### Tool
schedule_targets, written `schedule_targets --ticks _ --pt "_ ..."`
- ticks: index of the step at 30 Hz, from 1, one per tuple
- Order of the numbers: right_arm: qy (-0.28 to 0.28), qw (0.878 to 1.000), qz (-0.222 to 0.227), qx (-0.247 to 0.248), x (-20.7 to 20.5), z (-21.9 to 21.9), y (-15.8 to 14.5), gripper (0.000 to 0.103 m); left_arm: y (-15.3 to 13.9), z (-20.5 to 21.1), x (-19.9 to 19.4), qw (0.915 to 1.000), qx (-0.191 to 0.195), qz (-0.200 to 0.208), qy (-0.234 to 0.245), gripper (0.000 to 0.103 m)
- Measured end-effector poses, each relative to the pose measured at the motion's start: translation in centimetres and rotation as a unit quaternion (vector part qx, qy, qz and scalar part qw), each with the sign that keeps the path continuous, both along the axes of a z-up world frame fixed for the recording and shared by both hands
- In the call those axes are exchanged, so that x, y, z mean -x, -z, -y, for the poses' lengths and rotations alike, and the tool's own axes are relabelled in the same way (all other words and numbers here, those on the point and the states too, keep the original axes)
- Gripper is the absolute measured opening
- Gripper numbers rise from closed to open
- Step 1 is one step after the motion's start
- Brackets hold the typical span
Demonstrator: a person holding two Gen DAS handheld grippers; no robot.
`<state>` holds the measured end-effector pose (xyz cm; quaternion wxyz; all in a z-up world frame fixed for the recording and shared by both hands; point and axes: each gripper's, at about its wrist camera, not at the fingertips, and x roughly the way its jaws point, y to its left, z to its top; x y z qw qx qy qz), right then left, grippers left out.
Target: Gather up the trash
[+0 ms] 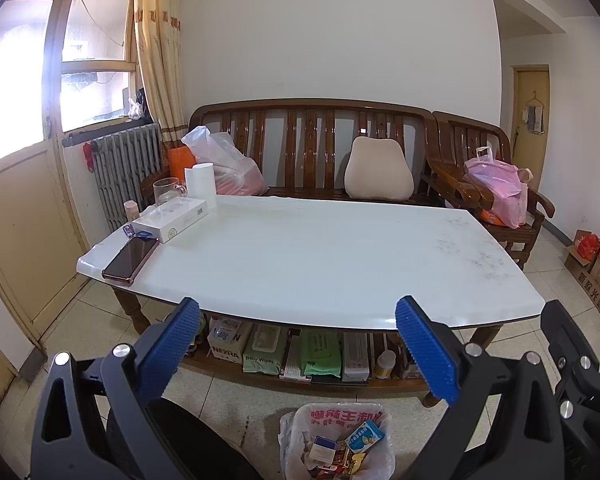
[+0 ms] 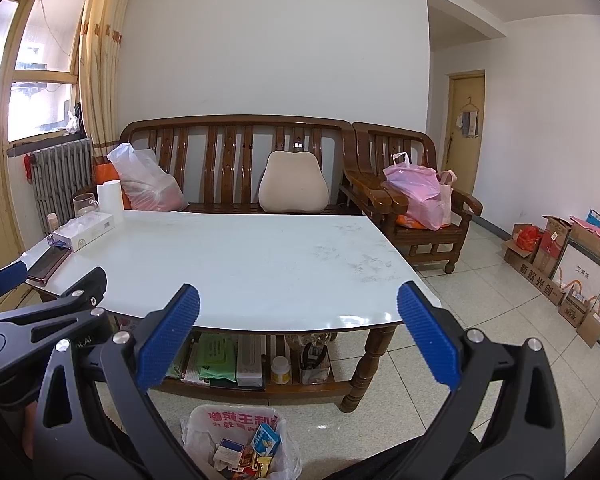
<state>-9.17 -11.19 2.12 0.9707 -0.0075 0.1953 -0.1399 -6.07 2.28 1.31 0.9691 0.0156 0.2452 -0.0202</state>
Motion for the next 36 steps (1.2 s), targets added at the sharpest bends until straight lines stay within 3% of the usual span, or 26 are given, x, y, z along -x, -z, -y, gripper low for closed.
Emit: schedule_targets --ticks 36 --pt "-0.005 1.0 0.0 -0.003 -0.6 0.33 -0.3 0.097 -0.18 0.03 -0.09 1.0 -0.003 -0.003 -0.005 0.096"
